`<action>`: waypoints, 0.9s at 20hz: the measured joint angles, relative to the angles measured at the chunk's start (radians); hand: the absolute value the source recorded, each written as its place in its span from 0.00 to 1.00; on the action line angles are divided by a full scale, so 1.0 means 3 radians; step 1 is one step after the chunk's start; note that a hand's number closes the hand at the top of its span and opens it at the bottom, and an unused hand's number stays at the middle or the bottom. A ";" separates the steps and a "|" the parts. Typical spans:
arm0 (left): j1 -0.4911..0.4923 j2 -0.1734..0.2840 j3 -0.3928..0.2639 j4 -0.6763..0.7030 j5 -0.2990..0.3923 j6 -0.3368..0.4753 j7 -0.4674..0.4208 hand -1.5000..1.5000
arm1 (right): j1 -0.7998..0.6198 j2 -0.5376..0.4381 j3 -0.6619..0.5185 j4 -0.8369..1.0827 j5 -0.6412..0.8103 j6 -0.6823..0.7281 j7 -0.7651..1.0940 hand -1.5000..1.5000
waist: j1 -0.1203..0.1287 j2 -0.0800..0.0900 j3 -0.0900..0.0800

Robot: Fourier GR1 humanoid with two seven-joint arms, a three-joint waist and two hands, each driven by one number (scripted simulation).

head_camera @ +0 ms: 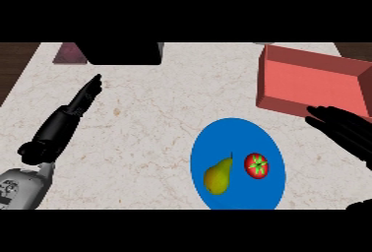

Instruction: Pick the tomato from the plate and place it in the cardboard box

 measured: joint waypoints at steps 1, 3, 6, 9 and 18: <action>-0.0027 -0.0033 -0.0013 -0.0003 -0.0019 0.0016 0.0021 0.50 | -0.0067 0.0002 0.0101 -0.0066 0.0056 0.0084 0.0164 0.00 | 0.0012 0.0002 0.0000; -0.0030 -0.0018 0.0010 -0.0036 -0.0016 -0.0006 0.0059 0.50 | -0.0141 -0.0003 0.0275 -0.0262 0.0193 0.0231 0.0507 0.00 | 0.0021 -0.0001 -0.0001; -0.0043 -0.0031 0.0031 -0.0033 -0.0030 -0.0045 0.0066 0.50 | -0.0240 0.0100 0.0596 -0.0504 0.0411 0.0438 0.1013 0.00 | 0.0023 0.0000 0.0000; -0.0104 -0.0100 0.0028 0.0022 -0.0088 -0.0034 0.0069 0.50 | -0.0469 0.0319 0.0902 -0.0628 0.0491 0.0724 0.1572 0.00 | 0.0030 0.0005 -0.0001; -0.0017 -0.0257 0.0120 -0.0001 -0.0266 -0.0093 0.0050 0.50 | -0.0716 0.1147 0.1427 -0.0490 0.0763 0.1248 0.2446 0.00 | 0.0010 0.0002 0.0005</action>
